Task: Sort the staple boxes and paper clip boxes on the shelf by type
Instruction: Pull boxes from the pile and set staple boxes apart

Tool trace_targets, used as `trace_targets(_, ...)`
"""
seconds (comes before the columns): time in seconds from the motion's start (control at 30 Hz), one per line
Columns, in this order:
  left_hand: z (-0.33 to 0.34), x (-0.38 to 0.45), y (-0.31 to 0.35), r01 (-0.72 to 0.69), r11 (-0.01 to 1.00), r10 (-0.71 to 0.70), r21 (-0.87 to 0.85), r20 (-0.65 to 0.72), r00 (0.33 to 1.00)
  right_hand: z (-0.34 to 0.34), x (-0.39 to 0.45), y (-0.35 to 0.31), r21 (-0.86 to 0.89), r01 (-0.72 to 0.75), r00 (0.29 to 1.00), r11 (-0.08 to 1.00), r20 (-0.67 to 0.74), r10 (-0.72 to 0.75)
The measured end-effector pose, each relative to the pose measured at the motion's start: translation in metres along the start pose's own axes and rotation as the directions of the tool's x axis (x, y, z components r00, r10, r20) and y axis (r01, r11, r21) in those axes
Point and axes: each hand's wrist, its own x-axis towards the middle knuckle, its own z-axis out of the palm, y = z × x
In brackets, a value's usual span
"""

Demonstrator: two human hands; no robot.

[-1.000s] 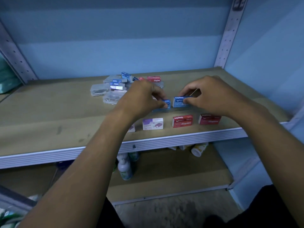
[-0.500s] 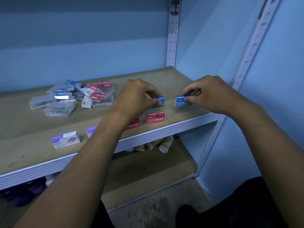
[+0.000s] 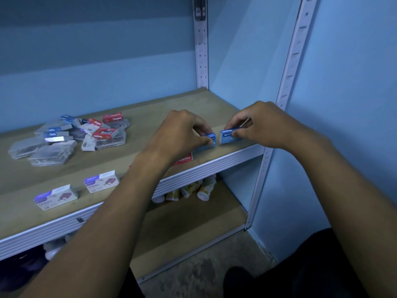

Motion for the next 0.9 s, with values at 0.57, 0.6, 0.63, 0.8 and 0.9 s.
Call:
trace_targets(0.57, 0.0086, -0.0009, 0.0040, 0.013, 0.999, -0.015, 0.036, 0.064, 0.998, 0.0037, -0.0020, 0.0082, -0.026, -0.030, 0.997, 0.999, 0.069, 0.031)
trace_targets(0.6, 0.0086, -0.0010, 0.0037, 0.010, 0.999, -0.012, 0.037, 0.065, 0.998, 0.0043, -0.0018, 0.0084, -0.028, -0.032, 0.997, 0.999, 0.071, 0.034)
trace_targets(0.63, 0.0087, -0.0011, 0.0034, 0.009, 0.999, -0.011, 0.037, 0.066, 0.998, 0.0049, -0.0014, 0.0087, -0.029, -0.033, 0.997, 0.999, 0.073, 0.035)
trace_targets(0.8, 0.0093, -0.0011, 0.0033, 0.010, 1.000, -0.012, 0.026, 0.064, 0.998, 0.0064, -0.0006, 0.0085, -0.008, -0.041, 0.997, 0.999, 0.063, 0.042)
trace_targets(0.9, 0.0101, -0.0010, 0.0040, 0.010, 1.000, -0.011, 0.016, 0.059, 0.998, 0.0071, -0.0004, 0.0068, -0.005, -0.040, 0.997, 0.999, 0.067, 0.041)
